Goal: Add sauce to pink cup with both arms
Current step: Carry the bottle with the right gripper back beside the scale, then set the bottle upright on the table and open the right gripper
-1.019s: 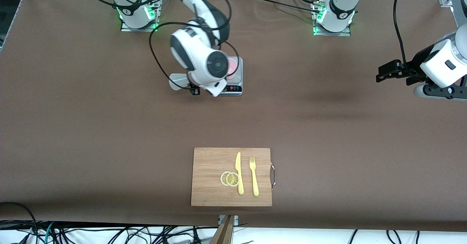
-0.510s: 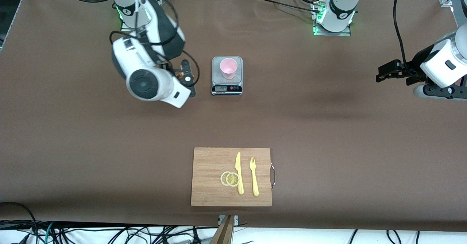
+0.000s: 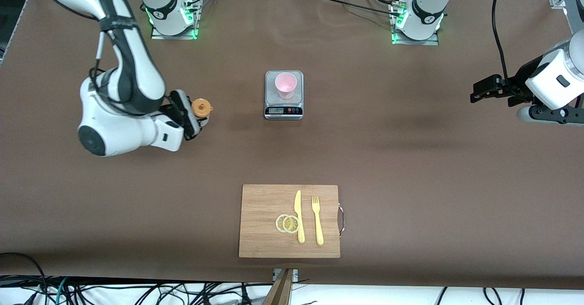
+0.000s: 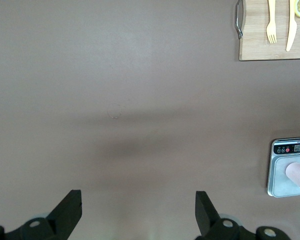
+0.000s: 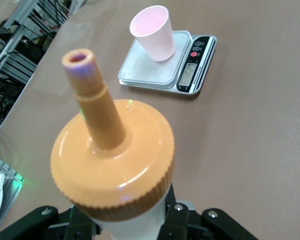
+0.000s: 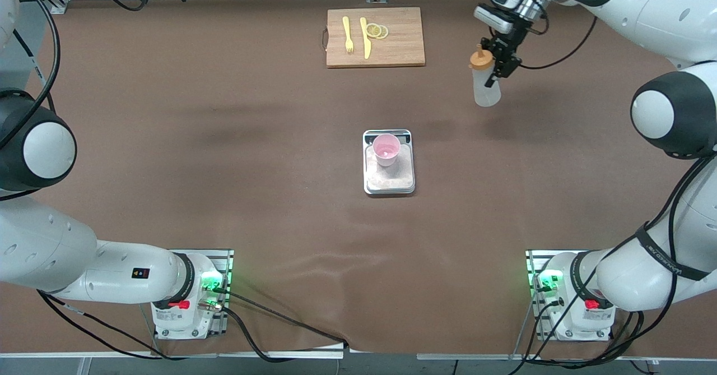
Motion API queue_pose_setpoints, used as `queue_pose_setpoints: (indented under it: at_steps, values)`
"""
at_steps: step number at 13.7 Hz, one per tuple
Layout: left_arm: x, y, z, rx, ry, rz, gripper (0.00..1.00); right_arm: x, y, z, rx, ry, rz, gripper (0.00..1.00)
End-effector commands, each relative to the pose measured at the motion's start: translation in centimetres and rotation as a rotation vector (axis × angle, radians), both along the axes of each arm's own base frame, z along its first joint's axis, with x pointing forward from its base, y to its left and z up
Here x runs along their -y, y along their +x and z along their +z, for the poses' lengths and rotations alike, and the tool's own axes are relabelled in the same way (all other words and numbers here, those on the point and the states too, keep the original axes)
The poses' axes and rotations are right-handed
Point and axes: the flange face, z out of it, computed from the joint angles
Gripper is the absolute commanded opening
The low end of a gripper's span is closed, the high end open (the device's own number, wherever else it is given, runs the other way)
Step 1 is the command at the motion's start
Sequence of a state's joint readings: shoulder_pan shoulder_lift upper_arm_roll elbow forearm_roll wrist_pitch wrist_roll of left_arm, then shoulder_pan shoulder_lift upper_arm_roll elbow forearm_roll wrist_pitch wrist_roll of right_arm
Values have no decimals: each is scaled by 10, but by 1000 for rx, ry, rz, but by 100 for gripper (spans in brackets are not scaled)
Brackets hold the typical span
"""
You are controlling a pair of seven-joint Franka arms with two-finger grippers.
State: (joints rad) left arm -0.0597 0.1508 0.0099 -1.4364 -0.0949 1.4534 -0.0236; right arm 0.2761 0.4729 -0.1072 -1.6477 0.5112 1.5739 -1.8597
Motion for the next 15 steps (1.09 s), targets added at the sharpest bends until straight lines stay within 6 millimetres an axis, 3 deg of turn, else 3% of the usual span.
queue_pose_setpoints:
  at_steps: [1, 4, 9, 12, 15]
  values:
    - [-1, -2, 3, 1, 16, -21, 100, 36, -19, -15, 2, 130, 11, 45]
    - [-1, -2, 3, 1, 16, -21, 100, 75, -32, -46, 13, 273, 18, 45]
    - [-1, -2, 3, 1, 16, -19, 100, 120, -54, -87, 9, 332, 40, 45]
    - [-1, -2, 3, 1, 16, -21, 100, 139, -56, -113, 24, 334, 35, 45]
    - [-1, -2, 3, 1, 16, -19, 100, 143, -52, -122, 48, 308, 28, 45]
